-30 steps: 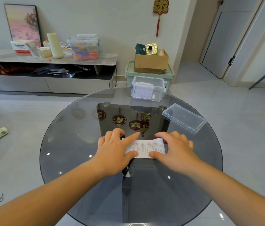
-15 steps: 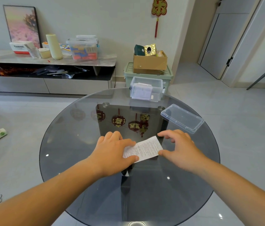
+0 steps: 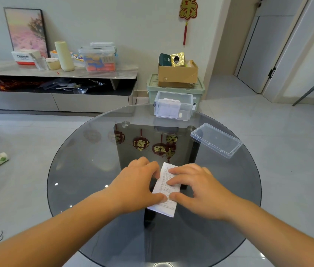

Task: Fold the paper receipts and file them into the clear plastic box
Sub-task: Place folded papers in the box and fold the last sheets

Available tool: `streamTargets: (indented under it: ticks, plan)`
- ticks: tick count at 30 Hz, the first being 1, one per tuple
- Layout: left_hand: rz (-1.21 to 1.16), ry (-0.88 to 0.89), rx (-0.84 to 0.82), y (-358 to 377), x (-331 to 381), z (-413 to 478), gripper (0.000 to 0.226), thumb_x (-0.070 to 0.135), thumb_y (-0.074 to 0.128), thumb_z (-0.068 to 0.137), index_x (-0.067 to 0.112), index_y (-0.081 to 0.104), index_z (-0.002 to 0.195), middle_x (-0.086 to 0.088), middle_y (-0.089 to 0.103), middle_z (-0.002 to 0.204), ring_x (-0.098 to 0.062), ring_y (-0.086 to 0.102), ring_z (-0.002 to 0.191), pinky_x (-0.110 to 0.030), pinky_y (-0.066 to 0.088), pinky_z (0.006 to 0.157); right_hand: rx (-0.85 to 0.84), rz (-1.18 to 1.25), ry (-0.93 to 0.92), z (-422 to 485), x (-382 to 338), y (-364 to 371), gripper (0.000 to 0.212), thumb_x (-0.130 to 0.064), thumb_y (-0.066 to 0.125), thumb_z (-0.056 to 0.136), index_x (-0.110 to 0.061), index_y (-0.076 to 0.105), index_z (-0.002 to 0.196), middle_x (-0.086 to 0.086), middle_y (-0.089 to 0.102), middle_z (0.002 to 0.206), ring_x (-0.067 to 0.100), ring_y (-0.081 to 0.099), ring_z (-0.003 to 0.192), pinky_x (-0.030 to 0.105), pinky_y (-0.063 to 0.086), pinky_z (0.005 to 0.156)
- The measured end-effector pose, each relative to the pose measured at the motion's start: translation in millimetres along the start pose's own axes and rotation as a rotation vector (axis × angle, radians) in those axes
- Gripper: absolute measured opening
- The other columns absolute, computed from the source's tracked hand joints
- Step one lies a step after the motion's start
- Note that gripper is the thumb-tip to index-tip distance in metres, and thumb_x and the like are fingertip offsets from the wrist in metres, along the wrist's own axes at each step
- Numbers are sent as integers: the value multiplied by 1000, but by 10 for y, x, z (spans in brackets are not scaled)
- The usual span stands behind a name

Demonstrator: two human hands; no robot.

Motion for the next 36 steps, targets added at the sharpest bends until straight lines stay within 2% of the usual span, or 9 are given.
streamTargets:
  ticks: [5,11,14,19,23,27,29,33,36]
  plan:
    - [-45,169,-163,2,-26,-49,44,54,74,82,42,61,122,25,43,130,3,35,123,-28,40,108,-74,36,-20,-9,-3,13,48,-61,60,89,-42,56,133,-22,33,155,-2,16,143,36,18,119]
    - [-5,187,-239,8,-13,-56,66,67,77,71,45,56,129,28,33,134,0,25,129,-32,30,113,-183,119,48,-80,2,-21,69,-61,76,76,-45,45,136,-29,19,158,-10,9,138,32,18,121]
    - [-28,198,-205,6,-26,-60,56,65,75,74,45,59,124,28,35,132,0,28,127,-33,33,112,-225,128,56,-109,-20,-20,76,-63,78,71,-47,41,136,-29,13,159,-2,6,146,33,20,122]
    - [-94,198,-198,23,-43,-87,26,61,71,81,42,65,97,28,37,128,2,28,127,-35,37,110,-231,138,49,-120,-23,-25,72,-63,79,70,-47,42,130,-28,12,160,0,7,147,30,21,119]
    - [-143,196,-208,52,-40,-97,16,54,67,88,39,68,94,31,36,134,8,23,129,-37,31,114,-234,120,42,-112,-18,-15,64,-64,77,72,-47,43,123,-29,12,159,1,6,147,31,22,119]
    - [-300,160,-205,30,-29,-94,6,47,66,91,41,65,92,38,44,128,12,32,128,-39,31,116,-225,134,37,-123,-12,-31,59,-64,76,73,-45,46,120,-28,15,159,-2,8,147,29,22,119]
    - [-380,132,-195,9,-8,-87,6,41,63,94,36,63,91,32,54,125,10,43,123,-37,38,112,-220,153,43,-125,-10,-41,58,-65,76,72,-45,47,118,-28,16,159,-2,10,146,30,23,119]
    - [-529,67,-197,-7,17,-87,15,35,56,100,36,58,85,15,65,117,-9,60,108,-36,51,97,-181,194,52,-108,5,-51,50,-65,73,75,-46,50,116,-26,25,157,-4,16,145,30,26,118]
    - [-559,25,-176,-28,-1,-100,17,37,49,103,36,53,87,6,64,97,-9,55,85,-36,50,83,-80,242,63,-63,48,-70,52,-57,64,88,-39,53,136,-21,39,152,-7,28,140,23,28,116]
Point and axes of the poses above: each hand's wrist, its own z-axis towards the middle knuckle, its own y-axis out of the palm, x = y × z, the point moved 6 cm from there along z, towards the middle knuckle
